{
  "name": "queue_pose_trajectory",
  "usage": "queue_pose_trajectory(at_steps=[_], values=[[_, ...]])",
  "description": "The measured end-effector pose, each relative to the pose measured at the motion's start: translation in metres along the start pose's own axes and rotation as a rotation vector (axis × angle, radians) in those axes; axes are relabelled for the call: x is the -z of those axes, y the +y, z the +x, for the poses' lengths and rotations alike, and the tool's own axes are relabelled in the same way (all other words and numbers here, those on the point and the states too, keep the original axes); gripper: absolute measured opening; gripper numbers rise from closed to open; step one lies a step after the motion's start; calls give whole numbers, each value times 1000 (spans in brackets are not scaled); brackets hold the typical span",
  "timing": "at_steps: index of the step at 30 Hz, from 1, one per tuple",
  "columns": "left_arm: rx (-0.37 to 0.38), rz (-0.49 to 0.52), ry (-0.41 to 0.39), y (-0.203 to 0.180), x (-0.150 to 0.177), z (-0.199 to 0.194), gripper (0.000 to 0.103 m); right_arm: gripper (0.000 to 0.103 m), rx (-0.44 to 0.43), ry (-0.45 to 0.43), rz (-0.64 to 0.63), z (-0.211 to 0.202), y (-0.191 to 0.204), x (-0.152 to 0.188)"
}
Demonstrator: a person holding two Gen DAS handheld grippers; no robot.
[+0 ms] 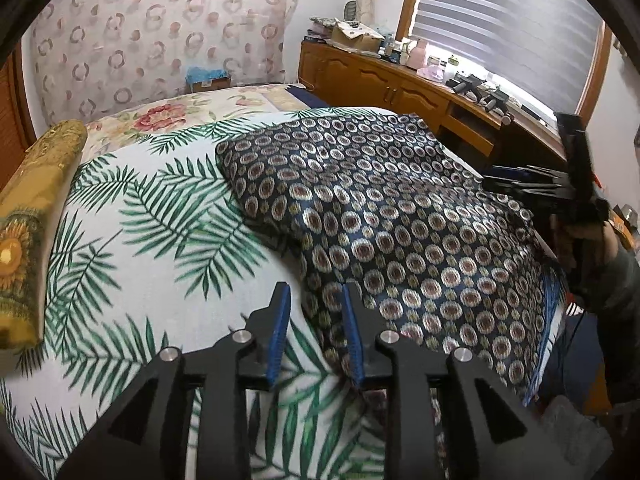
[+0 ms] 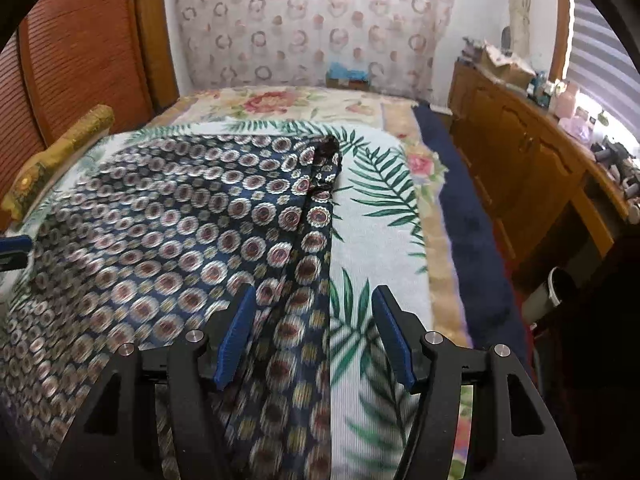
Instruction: Fold small clothes
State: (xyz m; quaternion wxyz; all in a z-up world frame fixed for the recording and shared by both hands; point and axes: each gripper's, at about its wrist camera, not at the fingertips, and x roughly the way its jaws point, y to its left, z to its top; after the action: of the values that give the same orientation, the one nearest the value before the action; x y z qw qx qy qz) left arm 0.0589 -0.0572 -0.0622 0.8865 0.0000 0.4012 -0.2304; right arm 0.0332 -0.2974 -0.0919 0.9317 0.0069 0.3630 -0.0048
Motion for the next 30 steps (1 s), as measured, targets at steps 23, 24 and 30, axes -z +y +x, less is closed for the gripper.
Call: queue_pose_trajectory(at_steps=[23,24,30], values=[[6,-21,13,-12,36,-8,37,43,-62,45,5,-77,52,88],[7,-21,13,-12,36,-8,37,33,-61,50,-4,-76,53,89],[10,-32,-7,-12,35,-13,39,7,-80,30,-14,-82,54,87]])
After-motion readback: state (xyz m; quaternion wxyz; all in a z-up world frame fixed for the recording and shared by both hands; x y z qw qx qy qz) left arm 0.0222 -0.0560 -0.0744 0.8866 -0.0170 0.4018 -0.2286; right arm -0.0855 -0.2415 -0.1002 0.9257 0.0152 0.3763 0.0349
